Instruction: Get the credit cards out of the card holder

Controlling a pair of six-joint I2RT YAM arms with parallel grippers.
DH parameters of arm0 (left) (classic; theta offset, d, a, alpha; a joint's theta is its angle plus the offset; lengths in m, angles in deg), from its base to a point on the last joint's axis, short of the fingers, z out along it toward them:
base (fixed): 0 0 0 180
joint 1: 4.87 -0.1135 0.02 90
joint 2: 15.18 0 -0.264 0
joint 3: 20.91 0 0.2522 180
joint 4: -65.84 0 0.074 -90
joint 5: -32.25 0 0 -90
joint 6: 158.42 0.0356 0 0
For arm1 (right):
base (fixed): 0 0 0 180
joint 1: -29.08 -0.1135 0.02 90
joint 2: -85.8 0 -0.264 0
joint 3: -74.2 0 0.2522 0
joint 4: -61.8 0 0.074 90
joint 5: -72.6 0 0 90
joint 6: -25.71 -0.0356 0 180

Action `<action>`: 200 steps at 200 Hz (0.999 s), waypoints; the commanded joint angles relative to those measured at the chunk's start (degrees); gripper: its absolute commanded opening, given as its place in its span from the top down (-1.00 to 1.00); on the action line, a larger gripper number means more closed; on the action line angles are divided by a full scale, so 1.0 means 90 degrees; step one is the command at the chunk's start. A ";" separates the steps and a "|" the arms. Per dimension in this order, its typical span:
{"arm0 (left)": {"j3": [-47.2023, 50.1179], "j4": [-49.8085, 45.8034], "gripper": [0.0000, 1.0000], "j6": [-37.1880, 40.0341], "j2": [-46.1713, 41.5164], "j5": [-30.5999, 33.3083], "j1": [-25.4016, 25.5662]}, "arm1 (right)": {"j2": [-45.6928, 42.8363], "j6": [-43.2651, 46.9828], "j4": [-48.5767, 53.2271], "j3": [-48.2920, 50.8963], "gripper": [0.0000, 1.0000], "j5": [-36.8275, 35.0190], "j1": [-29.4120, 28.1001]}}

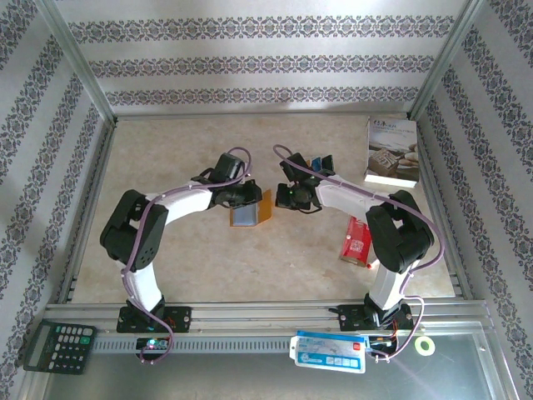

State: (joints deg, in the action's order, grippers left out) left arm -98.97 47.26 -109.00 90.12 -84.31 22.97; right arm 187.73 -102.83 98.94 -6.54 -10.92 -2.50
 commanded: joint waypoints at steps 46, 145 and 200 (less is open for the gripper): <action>-0.0477 -0.0579 1.00 0.0155 0.0774 -0.0004 0.0218 | -0.0788 0.0198 -0.0422 0.0312 0.51 -0.0100 0.0197; -0.0439 -0.0862 1.00 0.0277 0.0976 0.0415 0.0296 | -0.0419 -0.0548 -0.1108 0.0609 0.76 0.0710 -0.0081; -0.0367 -0.0632 1.00 0.0088 0.0835 0.0215 0.0309 | 0.0257 -0.0832 -0.1053 0.0477 0.93 0.0433 -0.0247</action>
State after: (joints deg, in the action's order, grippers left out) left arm -102.55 43.48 -107.86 97.95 -82.76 24.78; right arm 188.71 -108.15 89.01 -1.58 -4.69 -4.40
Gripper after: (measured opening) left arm 0.045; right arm 0.048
